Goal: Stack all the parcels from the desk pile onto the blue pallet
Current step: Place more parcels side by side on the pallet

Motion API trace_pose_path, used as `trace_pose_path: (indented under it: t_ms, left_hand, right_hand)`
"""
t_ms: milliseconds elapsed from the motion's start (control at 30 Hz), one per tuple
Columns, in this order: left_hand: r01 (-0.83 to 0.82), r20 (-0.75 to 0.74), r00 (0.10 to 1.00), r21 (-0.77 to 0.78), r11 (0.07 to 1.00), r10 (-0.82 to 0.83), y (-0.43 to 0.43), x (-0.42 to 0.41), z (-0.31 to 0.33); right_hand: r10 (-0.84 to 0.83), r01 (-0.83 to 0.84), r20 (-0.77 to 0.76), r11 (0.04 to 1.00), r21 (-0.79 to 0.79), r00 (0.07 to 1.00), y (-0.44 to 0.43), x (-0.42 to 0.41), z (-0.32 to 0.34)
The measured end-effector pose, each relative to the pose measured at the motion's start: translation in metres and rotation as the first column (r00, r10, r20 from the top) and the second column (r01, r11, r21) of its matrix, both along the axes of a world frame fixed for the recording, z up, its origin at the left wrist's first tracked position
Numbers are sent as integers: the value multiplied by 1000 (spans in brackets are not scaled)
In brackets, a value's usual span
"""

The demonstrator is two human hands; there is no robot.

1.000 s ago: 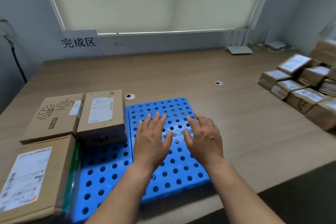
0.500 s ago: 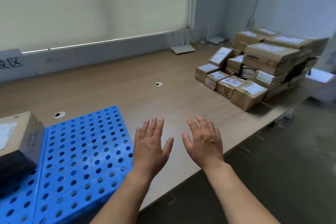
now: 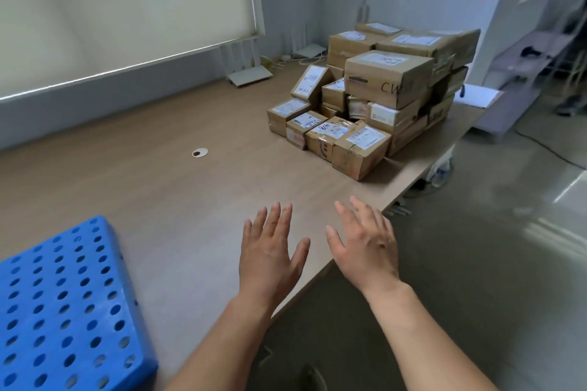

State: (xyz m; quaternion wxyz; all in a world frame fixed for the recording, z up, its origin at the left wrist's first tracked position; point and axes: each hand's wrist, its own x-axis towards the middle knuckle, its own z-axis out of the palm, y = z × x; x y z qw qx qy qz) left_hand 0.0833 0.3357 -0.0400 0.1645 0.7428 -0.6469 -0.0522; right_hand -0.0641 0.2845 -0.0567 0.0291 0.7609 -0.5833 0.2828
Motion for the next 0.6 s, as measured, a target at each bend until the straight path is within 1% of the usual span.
trace_pose_path:
  t_ms: [167,400,500,600]
  left_hand:
    - [42,-2,999,26,999,-42,-67,-32,-11]
    - [24,-36,999,59,998,-22,-187,-68,-11]
    - [30,-70,997,43,999,-26,-238,-77,-9]
    - [44,-100,994,32,999,-40,-280,-85,-5]
  right_hand:
    - [-34,36,-61,999,37,998,-56,-32,-7]
    - [-58,74,-141,992,106,988,-163,-71,13]
    - [-81,97,-133,988,120,988,-210,-87,23]
    - [-83,93,-82,988,123,993,-250,-103,31]
